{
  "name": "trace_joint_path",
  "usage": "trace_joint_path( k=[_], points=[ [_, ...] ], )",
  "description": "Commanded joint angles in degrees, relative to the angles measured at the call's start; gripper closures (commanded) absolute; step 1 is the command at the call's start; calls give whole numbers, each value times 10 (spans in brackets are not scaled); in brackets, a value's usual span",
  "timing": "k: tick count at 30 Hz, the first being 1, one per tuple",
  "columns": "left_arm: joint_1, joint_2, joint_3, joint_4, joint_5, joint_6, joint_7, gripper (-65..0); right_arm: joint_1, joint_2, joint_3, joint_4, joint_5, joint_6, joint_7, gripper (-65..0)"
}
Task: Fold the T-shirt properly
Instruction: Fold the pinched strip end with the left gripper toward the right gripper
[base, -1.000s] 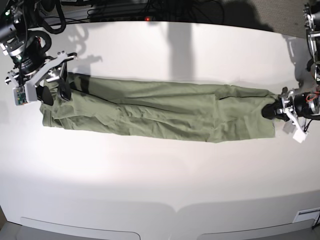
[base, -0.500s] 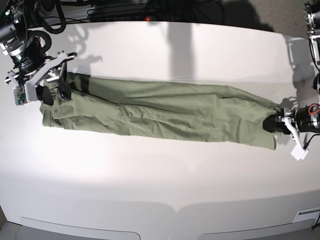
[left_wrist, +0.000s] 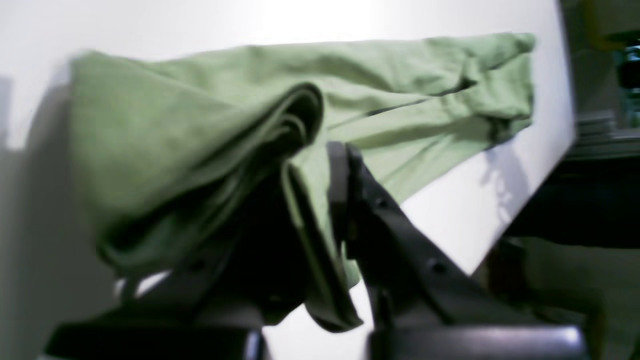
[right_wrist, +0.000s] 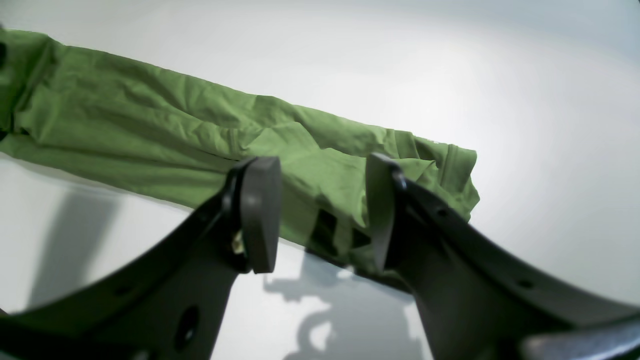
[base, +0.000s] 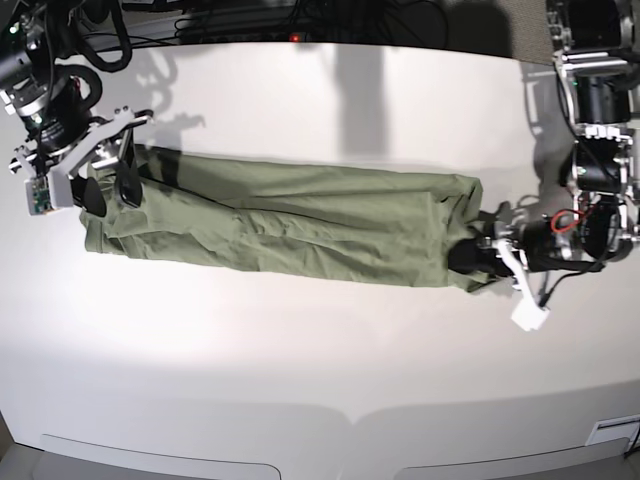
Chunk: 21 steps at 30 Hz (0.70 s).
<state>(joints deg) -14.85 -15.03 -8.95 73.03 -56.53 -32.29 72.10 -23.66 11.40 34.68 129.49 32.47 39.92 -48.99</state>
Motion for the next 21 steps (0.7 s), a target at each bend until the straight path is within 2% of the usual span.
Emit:
trace_joint_path(
  k=[1,15,21],
  points=[
    [-13,3,-3,10,-16,-2,-7,0,2,5,2,10,10,1,14,-276],
    [-13,162,-3,10,-10,-3,-8,0,2,5,2,10,10,1,14,-276],
    [-13,186,-3,10,84,-3,-11,0,1,5,2,10,10,1,13,-276]
  ],
)
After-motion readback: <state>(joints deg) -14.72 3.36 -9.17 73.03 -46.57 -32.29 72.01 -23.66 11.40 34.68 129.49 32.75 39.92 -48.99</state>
